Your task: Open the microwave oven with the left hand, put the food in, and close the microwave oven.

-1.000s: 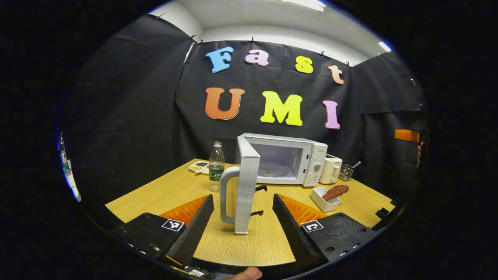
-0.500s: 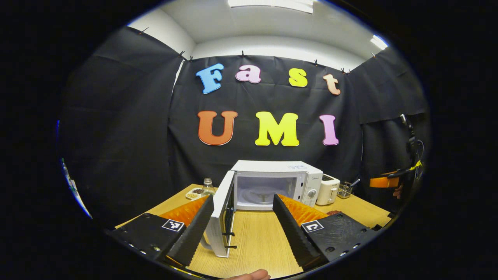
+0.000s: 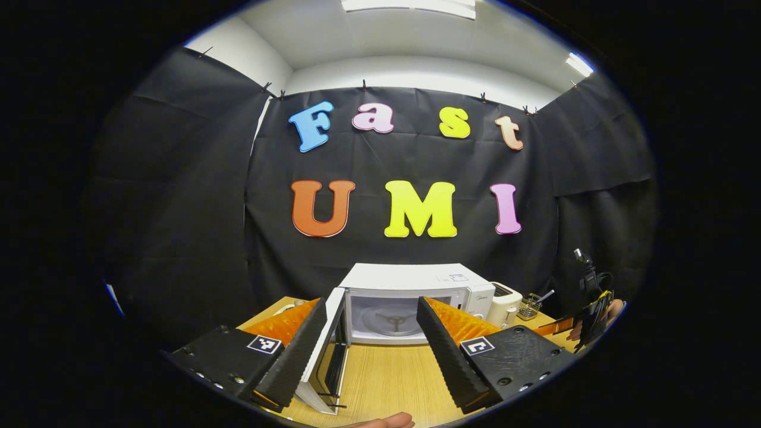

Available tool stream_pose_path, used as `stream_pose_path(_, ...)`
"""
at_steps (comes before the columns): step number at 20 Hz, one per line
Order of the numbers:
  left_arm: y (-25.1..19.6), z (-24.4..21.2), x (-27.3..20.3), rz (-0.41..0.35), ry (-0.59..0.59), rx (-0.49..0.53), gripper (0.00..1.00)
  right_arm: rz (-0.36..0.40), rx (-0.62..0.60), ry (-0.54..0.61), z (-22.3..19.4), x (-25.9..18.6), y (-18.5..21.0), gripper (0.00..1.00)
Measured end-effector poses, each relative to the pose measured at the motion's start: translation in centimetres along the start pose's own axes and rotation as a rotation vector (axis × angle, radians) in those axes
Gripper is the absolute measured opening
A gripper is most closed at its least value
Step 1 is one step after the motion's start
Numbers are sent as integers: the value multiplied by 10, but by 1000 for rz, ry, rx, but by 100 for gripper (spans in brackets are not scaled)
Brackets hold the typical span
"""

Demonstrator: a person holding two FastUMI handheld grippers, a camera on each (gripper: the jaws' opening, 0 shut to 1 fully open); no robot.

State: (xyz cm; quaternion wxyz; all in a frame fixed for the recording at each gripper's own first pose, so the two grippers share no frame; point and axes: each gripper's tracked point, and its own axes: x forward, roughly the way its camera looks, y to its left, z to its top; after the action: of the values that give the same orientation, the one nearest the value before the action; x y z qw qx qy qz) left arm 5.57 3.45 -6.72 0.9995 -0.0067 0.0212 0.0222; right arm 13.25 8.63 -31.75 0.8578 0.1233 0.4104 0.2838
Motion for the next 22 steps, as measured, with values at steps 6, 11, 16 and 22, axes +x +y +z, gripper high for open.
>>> stream_pose_path(6, -6, 5, 18, 25, 13, 24, 94, 219, 219, 192, -32, 42, 8, 66)
stream_pose_path(11, -12, 17, 15, 1, -3, 6, 94, 268, 271, 208, -38, 40, 14, 11)
stream_pose_path(16, 4, 27, 3, 37, -38, 43, 94, 207, 141, 67, -19, -6, 35, 11)
stream_pose_path(22, 15, 24, -13, 18, -46, 8, 94, 58, -72, -100, -9, -38, 77, 11)
